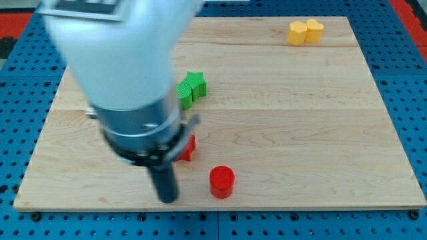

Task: Move red circle to bottom right

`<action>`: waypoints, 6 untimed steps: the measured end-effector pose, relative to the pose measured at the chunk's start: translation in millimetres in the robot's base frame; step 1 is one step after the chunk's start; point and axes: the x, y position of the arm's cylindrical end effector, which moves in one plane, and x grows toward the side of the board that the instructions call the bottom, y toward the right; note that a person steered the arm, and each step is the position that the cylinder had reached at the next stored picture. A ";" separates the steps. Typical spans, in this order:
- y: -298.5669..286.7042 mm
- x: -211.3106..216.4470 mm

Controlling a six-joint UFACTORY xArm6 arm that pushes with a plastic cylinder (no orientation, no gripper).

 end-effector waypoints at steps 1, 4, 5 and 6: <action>83.8 -7.1; 94.2 -27.5; 95.7 -71.5; 143.3 -82.5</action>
